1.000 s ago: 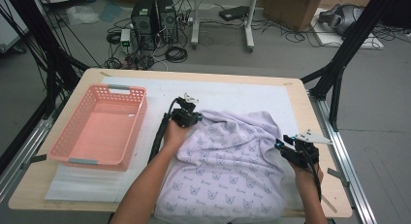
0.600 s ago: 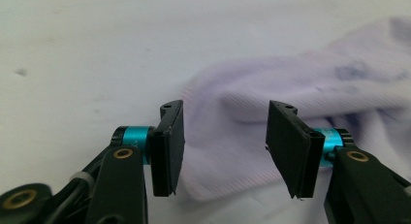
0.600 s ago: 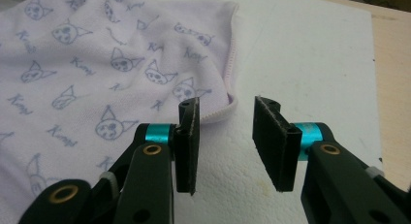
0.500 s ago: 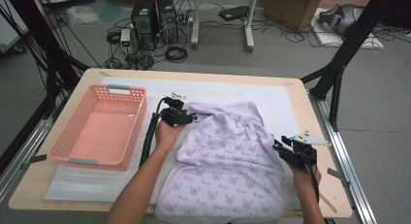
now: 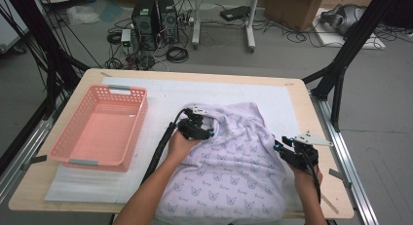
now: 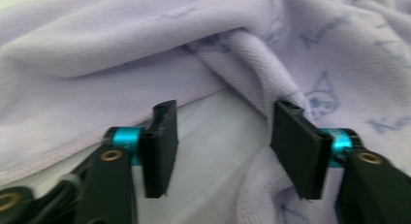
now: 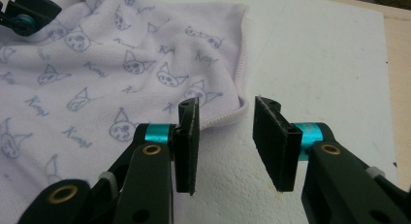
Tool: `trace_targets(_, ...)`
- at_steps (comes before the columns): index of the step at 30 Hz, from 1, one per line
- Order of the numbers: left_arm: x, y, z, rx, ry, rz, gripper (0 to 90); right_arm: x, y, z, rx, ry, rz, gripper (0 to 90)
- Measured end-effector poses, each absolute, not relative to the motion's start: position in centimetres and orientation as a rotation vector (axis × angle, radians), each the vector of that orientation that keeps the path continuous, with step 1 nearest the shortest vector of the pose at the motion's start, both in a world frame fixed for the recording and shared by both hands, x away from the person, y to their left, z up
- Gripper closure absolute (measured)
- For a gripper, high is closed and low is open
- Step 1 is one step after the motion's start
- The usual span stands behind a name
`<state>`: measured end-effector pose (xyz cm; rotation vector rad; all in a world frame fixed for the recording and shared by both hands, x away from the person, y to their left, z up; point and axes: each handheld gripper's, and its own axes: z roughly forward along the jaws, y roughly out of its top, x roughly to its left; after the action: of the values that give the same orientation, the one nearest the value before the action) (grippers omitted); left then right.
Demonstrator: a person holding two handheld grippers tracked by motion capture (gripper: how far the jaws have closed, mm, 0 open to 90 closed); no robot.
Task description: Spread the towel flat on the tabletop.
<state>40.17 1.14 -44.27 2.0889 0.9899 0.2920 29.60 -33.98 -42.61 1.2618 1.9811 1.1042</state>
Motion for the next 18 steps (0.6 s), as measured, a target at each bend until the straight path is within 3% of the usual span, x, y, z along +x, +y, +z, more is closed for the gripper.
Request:
trace_targets(2, 39.7, 0.5, -44.4, 2.098, 0.962, 0.33, 48.5, 29.6, -34.0, -42.6, 1.263, 1.981, 1.105, 61.5)
trace_targets(8, 39.1, -0.3, -44.7, 2.086, 0.917, 0.353, 76.4, 29.7, -33.8, -42.6, 1.258, 1.987, 1.106, 61.6)
trace_targets(10, 39.2, -0.2, -44.8, 2.073, 0.928, 0.324, 89.5, 29.7, -33.8, -42.6, 1.259, 1.988, 1.106, 61.6)
trace_targets(18, 39.8, 2.9, -44.2, 1.978, 1.062, 0.307, 89.8, 29.5, -34.3, -42.7, 1.283, 1.976, 1.128, 61.6)
